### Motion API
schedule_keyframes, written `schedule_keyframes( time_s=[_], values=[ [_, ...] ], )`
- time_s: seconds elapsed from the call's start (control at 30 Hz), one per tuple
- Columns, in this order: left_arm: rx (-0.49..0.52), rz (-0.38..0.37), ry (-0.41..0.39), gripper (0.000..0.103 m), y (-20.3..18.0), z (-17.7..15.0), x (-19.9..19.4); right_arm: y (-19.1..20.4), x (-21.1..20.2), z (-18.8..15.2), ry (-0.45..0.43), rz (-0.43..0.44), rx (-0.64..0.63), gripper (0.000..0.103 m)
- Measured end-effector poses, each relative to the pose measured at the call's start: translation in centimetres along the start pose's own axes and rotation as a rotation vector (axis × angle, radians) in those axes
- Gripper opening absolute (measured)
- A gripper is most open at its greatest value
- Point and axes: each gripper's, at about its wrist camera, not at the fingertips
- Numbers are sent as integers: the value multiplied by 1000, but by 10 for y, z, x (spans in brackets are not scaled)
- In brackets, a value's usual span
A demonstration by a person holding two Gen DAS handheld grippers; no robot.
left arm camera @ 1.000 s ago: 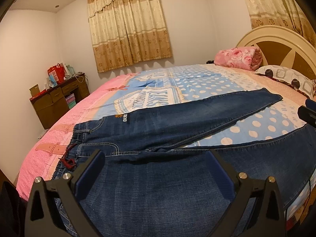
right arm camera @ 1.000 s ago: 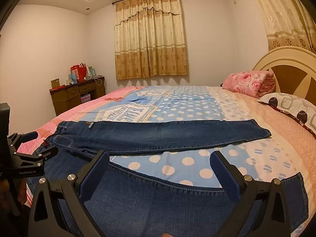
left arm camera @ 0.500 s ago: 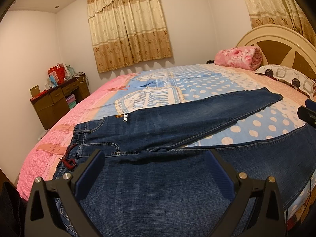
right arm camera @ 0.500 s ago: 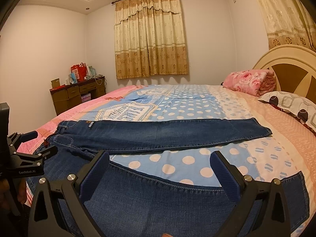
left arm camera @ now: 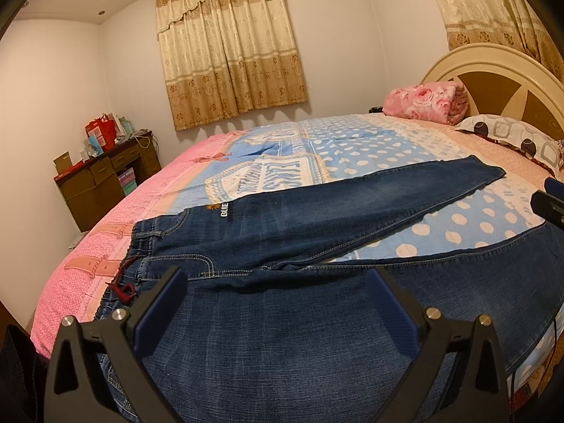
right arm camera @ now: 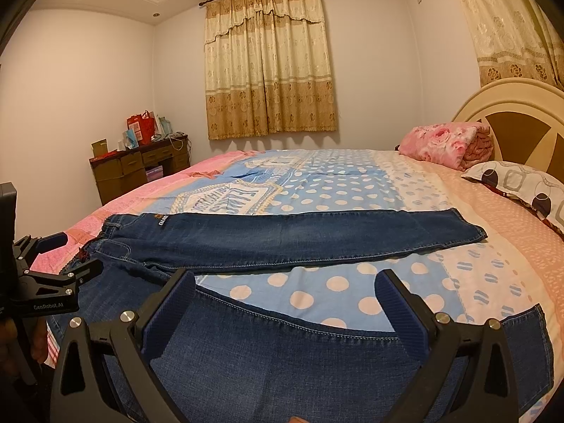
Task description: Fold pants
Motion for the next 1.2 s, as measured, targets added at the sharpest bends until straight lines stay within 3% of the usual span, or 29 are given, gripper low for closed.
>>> schedule_keyframes(
  time_s=[1.0,1.2],
  values=[
    [31,17,44,103,5,-11,21,-18,20,-5,50,9,21,102],
    [52,87,13,103,23,5,32,-36,32,-1,77,30,2,102]
  ],
)
Point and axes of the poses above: each gripper's, at about its wrist camera, not at the fingertips, and x roughly the way its jaws point, y to its left, z to its top, and after that the axes turned 6 degrees about -x, right-handed
